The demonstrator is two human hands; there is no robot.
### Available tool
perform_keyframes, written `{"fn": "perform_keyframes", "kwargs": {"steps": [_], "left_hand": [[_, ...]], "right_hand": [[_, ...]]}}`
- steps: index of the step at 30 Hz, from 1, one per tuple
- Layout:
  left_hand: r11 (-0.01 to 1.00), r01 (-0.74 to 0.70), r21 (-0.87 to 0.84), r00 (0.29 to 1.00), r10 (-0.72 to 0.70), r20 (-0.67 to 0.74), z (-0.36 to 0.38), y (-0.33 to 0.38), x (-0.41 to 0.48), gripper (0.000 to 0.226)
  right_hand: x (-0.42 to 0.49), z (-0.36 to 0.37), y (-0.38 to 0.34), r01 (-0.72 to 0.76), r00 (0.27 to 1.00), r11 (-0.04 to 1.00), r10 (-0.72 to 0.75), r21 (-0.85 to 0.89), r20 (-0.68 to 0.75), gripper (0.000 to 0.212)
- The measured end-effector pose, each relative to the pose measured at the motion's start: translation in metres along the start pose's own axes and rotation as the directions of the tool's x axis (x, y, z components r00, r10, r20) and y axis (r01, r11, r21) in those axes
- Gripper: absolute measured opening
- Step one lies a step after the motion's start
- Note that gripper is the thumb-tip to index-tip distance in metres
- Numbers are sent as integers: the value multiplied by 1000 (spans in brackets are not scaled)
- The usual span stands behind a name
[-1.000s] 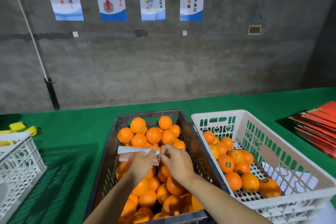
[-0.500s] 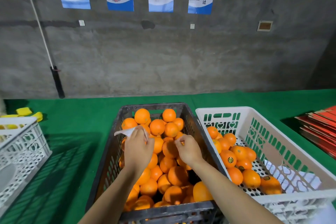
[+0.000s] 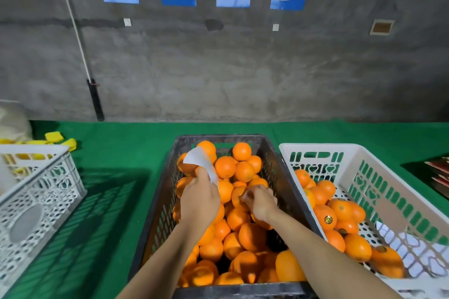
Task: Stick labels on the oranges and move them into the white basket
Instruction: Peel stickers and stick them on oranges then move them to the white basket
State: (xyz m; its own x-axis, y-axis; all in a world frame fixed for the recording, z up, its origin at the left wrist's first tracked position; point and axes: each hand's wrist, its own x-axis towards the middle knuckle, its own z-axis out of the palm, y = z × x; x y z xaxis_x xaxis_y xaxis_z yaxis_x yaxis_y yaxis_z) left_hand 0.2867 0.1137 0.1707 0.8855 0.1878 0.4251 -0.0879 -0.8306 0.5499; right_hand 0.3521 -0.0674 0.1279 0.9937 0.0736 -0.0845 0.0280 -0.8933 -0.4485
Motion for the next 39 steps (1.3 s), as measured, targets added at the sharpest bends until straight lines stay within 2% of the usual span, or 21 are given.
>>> {"fn": "perform_keyframes", "kwargs": {"steps": [5, 10, 14, 17, 19, 22, 26, 30, 32, 34, 36, 37, 38, 39], "left_hand": [[997, -70, 15, 995, 69, 79, 4, 2, 2, 11], [998, -62, 11, 995, 61, 84, 7, 3, 4, 8], [999, -46, 4, 994, 45, 97, 7, 4, 4, 9], [998, -56, -3, 992, 56, 115, 5, 5, 2, 5], [999, -54, -4, 992, 54, 115, 5, 4, 2, 3], [999, -43, 2, 992, 42, 116, 5, 4, 3, 2], [998, -53, 35, 992, 49, 119, 6, 6, 3, 2], [999, -7, 48, 994, 1, 110, 8, 5, 5, 3], [1000, 7, 6, 992, -7, 122, 10, 3, 5, 3], [999, 31, -29, 993, -28, 113, 11, 3, 5, 11], [990, 116, -76, 993, -112, 48, 11, 6, 8, 15], [979, 166, -120, 986, -167, -3, 10, 8, 8, 18], [967, 199, -159, 976, -211, -60, 9, 9, 9, 21], [967, 185, -176, 969, -209, -129, 9, 10, 8, 24]], "right_hand": [[2, 4, -2, 45, 992, 999, -44, 4, -119, 22], [1, 2, -4, 53, 981, 998, -58, -33, -186, 17], [1, 3, 1, 44, 973, 998, -33, 47, -230, 35], [3, 6, -1, 52, 969, 995, -30, 84, -245, 28], [5, 7, 1, 88, 954, 996, -79, 19, -289, 30], [7, 11, 5, 62, 966, 990, -91, -125, -242, 44], [9, 14, 4, 97, 974, 986, -122, -136, -191, 47], [12, 18, 5, 41, 994, 955, -70, -293, -89, 75], [16, 18, 6, 24, 996, 945, -52, -326, -77, 71], [19, 18, 3, 42, 993, 953, -74, -301, -97, 66], [17, 15, -4, 37, 987, 974, -70, -225, -143, 64], [14, 12, -9, 21, 985, 993, -40, -112, -169, 60], [12, 6, -14, 7, 982, 997, 8, 76, -189, 56], [10, -1, -21, 5, 978, 955, 57, 295, -200, 54]]}}
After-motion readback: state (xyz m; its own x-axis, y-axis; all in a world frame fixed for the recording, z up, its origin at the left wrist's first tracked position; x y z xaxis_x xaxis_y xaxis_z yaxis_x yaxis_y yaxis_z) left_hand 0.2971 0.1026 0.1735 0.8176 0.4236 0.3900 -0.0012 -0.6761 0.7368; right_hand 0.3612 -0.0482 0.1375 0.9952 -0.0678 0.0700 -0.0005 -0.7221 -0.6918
